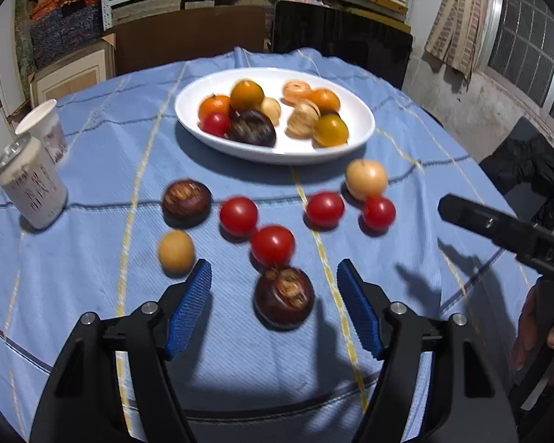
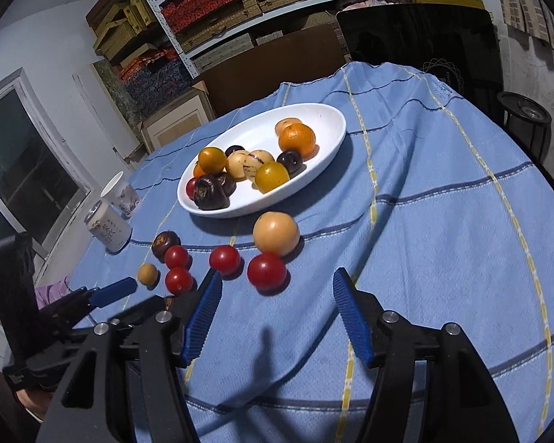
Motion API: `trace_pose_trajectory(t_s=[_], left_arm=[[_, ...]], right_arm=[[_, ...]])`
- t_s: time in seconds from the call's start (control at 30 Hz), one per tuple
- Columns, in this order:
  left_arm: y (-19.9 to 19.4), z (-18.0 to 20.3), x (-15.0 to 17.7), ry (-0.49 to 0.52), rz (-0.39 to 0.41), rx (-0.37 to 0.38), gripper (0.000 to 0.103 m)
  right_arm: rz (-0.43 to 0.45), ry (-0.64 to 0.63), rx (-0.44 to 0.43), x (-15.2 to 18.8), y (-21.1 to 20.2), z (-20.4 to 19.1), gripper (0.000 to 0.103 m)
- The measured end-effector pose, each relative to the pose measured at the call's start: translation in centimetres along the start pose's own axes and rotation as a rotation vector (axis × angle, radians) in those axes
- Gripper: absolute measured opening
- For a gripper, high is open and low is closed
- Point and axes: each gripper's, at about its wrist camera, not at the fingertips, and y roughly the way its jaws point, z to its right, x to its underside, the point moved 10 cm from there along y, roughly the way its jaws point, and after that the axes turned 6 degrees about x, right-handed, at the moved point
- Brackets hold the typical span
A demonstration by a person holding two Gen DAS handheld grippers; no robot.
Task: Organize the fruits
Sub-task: 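Grasp a brown mangosteen with the left tool while the right tool grasps a red tomato, then carry the mangosteen with the left tool while the right carries the tomato toward the plate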
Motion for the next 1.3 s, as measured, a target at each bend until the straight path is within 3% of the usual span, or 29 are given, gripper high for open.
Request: trace_pose_trajectory(t_s=[0.07, 0.2, 0.77, 0.8, 0.87, 0.93, 1.03, 1.3], left_arm=[[0.7, 0.5, 0.7, 0.007, -0.033, 0.020, 0.044], [1.7, 0.3, 1.6, 0.012, -0.058, 0.001, 0.040], [-1.1, -0.9, 0.9, 0.011, -0.025, 0.027, 0.039], [-1.1, -1.0, 0.9, 0.008, -0.027, 0.028, 0.039], [-1.0, -1.2, 1.0, 0.001, -0.028, 0.027, 0.039], [-1.0, -1.4, 0.9, -0.002, -0.028, 0.026, 0.039], [-0.9, -1.5, 0.9, -0.010, -0.029, 0.027, 0.039], [-1.4, -1.4, 0.9, -0.007, -0.021, 0.015, 0.039]], right_arm=[[0.001, 0.000, -0.002, 0.2, -0.3, 0.0, 0.063], [0.006, -0.011, -0.009, 0.3, -0.7, -0.3, 0.063], [-0.111, -0.227, 0.123, 0.4, 6.0, -2.6, 0.067], [-0.120, -0.243, 0.128, 0.4, 6.4, -2.8, 0.066], [-0.133, -0.259, 0.134, 0.5, 7.1, -3.0, 0.052], [-0.126, -0.273, 0.139, 0.5, 7.3, -3.2, 0.049], [-0.126, -0.274, 0.135, 0.6, 7.1, -3.2, 0.032], [-0.079, -0.226, 0.087, 0.5, 3.5, -3.0, 0.032]])
